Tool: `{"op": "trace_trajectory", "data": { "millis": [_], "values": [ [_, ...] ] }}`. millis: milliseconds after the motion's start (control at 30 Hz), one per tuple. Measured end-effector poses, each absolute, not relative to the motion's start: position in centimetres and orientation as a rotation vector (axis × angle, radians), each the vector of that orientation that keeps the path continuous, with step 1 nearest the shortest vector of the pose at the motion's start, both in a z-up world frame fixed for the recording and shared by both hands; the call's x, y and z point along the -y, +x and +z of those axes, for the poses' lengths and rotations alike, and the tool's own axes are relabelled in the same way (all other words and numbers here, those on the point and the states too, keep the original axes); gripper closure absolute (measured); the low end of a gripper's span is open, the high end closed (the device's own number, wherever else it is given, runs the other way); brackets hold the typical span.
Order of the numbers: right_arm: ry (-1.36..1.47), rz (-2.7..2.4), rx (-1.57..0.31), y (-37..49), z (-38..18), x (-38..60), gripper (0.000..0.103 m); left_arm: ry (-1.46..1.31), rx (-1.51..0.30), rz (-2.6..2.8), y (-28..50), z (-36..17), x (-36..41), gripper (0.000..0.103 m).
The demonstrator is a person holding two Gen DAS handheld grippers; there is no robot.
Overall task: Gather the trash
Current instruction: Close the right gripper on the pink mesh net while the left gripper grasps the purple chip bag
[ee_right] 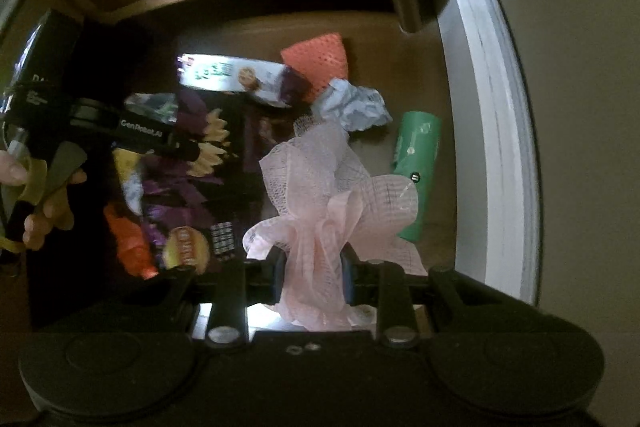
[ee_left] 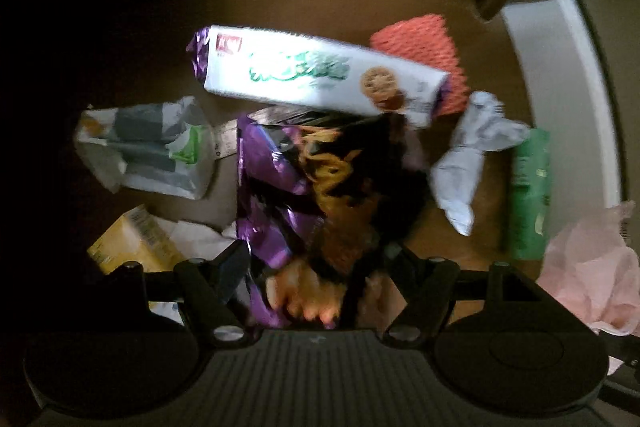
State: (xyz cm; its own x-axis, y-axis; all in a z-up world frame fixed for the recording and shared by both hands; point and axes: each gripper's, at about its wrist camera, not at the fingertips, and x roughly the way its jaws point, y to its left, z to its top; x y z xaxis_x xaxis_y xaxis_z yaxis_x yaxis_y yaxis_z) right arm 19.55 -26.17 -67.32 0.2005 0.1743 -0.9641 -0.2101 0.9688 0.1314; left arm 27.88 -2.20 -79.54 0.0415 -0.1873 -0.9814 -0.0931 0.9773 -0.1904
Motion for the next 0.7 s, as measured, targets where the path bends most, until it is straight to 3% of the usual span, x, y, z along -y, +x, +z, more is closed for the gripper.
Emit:
{"op": "trace_trajectory", "data": {
  "millis": [267,333,367,400,533,567,667,700],
  "values": [
    [-0.015,0.285,-1.347,21.5,-70.8,26.3,0.075,-0.25,-1.563,-0.094,28.9,-83.9,1.7,0.03],
    [-0.019,0.287,-1.35,21.8,-71.3,26.0,0.075,-0.239,-1.548,-0.096,28.9,-83.8,2.0,0.046],
    [-0.019,0.288,-1.351,21.9,-71.4,25.9,0.075,-0.248,-1.543,-0.1,28.9,-83.7,2.0,0.061],
    [-0.021,0.289,-1.351,21.9,-71.5,25.7,0.075,-0.264,-1.542,-0.106,28.8,-83.5,2.1,0.068],
    [-0.024,0.288,-1.355,21.9,-71.6,24.9,0.075,-0.309,-1.536,-0.1,28.6,-82.2,2.4,0.074],
    [-0.023,0.285,-1.358,21.8,-71.4,24.8,0.076,-0.32,-1.529,-0.098,28.4,-81.5,2.4,0.081],
    [-0.01,0.278,-1.355,21.6,-70.5,24.6,0.076,-0.329,-1.508,-0.083,27.4,-78.6,2.5,0.089],
    [-0.007,0.274,-1.351,21.4,-69.9,24.6,0.076,-0.315,-1.499,-0.082,27.1,-77.6,2.7,0.098]
  ]
}}
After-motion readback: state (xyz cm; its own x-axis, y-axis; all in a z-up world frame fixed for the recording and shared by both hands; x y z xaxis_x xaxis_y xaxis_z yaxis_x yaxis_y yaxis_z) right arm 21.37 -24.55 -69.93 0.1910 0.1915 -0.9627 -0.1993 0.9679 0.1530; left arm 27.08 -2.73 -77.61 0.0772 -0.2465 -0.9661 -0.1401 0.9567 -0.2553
